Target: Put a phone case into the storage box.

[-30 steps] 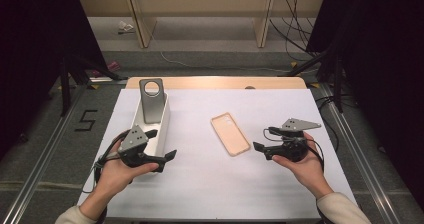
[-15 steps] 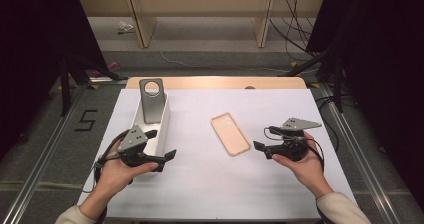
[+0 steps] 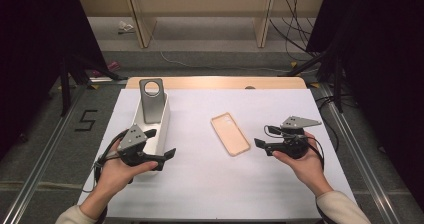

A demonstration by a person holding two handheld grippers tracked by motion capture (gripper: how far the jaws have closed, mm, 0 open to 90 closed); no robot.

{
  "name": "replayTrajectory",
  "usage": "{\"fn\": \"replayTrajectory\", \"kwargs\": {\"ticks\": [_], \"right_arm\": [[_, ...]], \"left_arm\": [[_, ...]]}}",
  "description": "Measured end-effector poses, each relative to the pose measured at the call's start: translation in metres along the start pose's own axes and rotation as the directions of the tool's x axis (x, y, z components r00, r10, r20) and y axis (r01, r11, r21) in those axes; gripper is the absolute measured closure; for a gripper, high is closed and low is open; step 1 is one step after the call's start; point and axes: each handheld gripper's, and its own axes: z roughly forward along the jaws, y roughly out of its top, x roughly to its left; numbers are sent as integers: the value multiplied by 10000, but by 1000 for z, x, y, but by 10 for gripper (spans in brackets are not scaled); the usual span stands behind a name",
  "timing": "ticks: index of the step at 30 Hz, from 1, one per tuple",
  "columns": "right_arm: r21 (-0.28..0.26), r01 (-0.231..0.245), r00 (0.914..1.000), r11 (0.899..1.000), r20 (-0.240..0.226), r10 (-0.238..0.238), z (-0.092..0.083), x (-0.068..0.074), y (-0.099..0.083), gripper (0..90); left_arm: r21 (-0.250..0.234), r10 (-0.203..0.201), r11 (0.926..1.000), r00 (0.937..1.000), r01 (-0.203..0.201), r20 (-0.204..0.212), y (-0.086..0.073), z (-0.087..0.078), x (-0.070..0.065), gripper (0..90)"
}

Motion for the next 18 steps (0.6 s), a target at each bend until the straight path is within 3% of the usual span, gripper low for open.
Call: {"fn": "replayTrajectory", "kwargs": {"ticks": [3,5,7,10,18], "right_arm": [[228,2,10000,9997,26,-3,4,-1,1,414],[485,127,9998,9987,123,-133,6,-1,2,567],[900,183,9995,9958,247,-206,9,-1,3,734],[1671,155,9986,9858,477,-238,15,-3,4,876],[2974,-329,9972,9542,742,112,43,-11,6,900]], "left_arm": [[-6,-155,9999,9999,155,-34,-1,0,1,91],[-38,-214,9998,9998,214,-52,0,1,1,94],[-53,-228,9997,9997,228,-32,0,1,0,98],[-56,-259,9996,9997,259,-44,0,2,-2,104],[-26,-252,9997,9997,252,9,0,3,-3,111]]}}
